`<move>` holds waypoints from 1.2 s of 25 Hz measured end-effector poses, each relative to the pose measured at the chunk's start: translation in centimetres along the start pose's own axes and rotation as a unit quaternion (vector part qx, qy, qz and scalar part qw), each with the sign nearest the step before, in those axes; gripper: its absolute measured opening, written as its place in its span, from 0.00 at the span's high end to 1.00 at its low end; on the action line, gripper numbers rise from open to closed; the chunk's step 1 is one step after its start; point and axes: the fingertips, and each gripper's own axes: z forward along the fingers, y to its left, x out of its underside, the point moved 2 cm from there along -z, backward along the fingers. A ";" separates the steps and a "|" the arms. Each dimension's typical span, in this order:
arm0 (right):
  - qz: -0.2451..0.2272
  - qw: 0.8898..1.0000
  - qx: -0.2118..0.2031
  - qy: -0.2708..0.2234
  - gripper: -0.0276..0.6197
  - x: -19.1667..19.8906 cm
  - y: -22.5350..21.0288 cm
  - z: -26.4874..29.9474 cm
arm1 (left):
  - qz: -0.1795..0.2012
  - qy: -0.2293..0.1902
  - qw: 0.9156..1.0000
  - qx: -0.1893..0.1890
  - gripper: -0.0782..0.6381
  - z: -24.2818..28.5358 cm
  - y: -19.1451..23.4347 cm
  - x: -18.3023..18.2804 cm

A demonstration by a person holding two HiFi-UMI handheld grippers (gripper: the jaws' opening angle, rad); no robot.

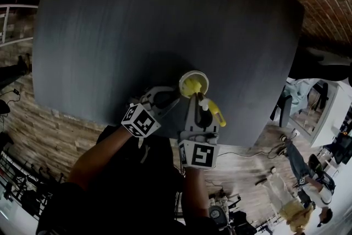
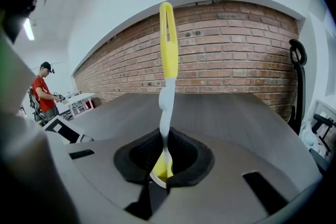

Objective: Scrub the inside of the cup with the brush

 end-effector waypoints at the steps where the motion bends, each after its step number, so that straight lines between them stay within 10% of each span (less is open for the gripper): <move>1: 0.001 1.000 0.002 0.002 0.88 0.0 0.0 -0.2 | 0.000 0.000 1.000 -0.001 0.77 0.0 0.1 0.0; 18: -0.010 0.998 0.046 -0.031 0.89 -1.5 -1.2 -5.0 | -0.019 0.013 1.000 -0.020 0.76 -1.6 0.8 0.6; 30: 0.023 0.997 0.042 -0.060 0.88 -3.6 -1.9 -11.8 | -0.028 -0.061 0.997 -0.034 0.78 -7.5 -3.6 -5.1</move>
